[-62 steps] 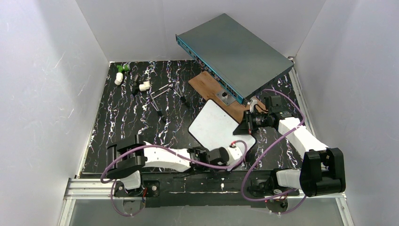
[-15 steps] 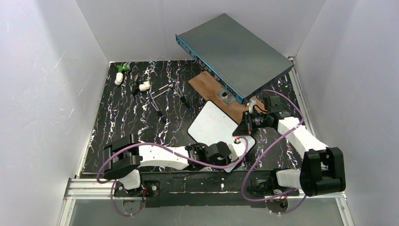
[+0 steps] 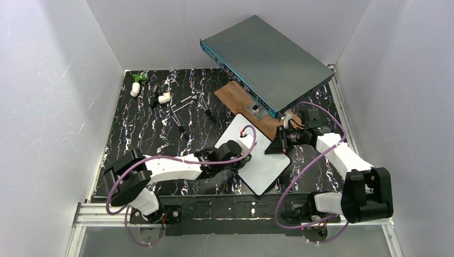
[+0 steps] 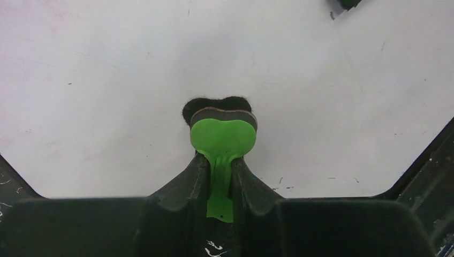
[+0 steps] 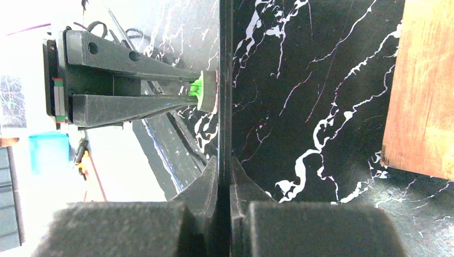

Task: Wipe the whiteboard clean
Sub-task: Erase the whiteboard using the whiteboard.

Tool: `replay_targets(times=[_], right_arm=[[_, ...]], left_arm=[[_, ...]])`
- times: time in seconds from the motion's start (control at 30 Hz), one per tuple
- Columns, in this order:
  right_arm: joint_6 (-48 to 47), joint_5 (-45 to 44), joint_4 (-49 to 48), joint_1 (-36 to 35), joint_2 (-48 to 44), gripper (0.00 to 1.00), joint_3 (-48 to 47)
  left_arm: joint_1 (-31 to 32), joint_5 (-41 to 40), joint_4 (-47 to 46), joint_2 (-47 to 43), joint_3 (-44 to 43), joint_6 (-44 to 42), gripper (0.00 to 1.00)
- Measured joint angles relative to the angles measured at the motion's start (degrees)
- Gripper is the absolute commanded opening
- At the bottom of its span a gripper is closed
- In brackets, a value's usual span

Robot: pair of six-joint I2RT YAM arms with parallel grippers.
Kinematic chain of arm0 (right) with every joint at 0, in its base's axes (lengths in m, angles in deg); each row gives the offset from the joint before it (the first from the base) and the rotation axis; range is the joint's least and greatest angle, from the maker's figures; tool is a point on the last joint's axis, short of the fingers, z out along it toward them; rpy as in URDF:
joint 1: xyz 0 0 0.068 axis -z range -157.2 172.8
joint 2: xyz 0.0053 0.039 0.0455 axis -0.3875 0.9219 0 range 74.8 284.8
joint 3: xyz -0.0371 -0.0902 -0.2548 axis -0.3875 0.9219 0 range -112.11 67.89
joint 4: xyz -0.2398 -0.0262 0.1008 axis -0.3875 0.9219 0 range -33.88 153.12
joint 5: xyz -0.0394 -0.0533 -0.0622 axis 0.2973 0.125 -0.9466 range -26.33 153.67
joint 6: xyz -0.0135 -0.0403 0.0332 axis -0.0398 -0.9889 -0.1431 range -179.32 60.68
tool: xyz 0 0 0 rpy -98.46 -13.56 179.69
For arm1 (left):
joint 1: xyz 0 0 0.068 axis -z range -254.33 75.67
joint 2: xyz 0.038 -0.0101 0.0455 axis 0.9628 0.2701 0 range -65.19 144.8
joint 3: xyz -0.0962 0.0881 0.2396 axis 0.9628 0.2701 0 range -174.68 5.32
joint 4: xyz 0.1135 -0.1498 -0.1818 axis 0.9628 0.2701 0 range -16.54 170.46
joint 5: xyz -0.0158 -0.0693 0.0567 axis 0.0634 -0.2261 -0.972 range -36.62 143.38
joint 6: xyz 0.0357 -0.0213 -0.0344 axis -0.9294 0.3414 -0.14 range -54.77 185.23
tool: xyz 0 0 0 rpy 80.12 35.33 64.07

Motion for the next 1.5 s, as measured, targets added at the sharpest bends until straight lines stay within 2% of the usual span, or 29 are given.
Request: replay_targets(times=[0.13, 0.3, 0.4, 0.57, 0.6, 0.63, 0.73, 0.97, 1.13, 1.3, 1.5], right_arm=[[0.07, -0.04, 0.09, 0.02, 0.0, 0.01, 0.0], [0.0, -0.07, 0.15, 0.28, 0.0, 0.01, 0.0], [-0.02, -0.04, 0.15, 0.33, 0.0, 0.01, 0.0], [0.46, -0.33, -0.59, 0.46, 0.0, 0.01, 0.0], [0.55, -0.33, -0.59, 0.46, 0.0, 0.01, 0.0], [0.7, -0.31, -0.42, 0.44, 0.0, 0.01, 0.0], [0.79, -0.33, -0.2, 0.44, 0.0, 0.01, 0.0], [0.85, -0.31, 0.17, 0.42, 0.0, 0.01, 0.0], [0.63, 0.39, 0.48, -0.22, 0.0, 0.01, 0.02], [0.68, 0.28, 0.9, -0.31, 0.0, 0.01, 0.02], [1.09, 0.15, 1.4, -0.2, 0.0, 0.01, 0.07]], left_arm=[[1.25, -0.02, -0.39, 0.42, -0.07, 0.11, 0.0], [7.58, -2.14, 0.76, 3.8, -4.35, -2.93, 0.0], [8.85, -2.75, 0.55, 4.66, -5.31, -4.07, 0.0], [1.29, 1.16, -1.77, 2.12, -2.19, -3.06, 0.0], [-1.86, 1.51, -2.03, 1.14, -1.27, -2.84, 0.0], [-9.46, 1.16, -2.36, -0.02, -0.2, -2.27, 0.0], [-13.44, 2.64, -2.19, -0.02, -0.17, -2.23, 0.0], [-11.82, 4.81, -2.58, 0.02, -0.96, -4.09, 0.0], [-9.09, 6.51, -3.69, 0.37, -7.13, -6.71, 0.0], [-11.41, 7.5, -2.67, 4.46, -13.9, -6.71, 0.0], [-12.76, 8.39, -3.5, 4.26, -12.09, -5.62, 0.0]])
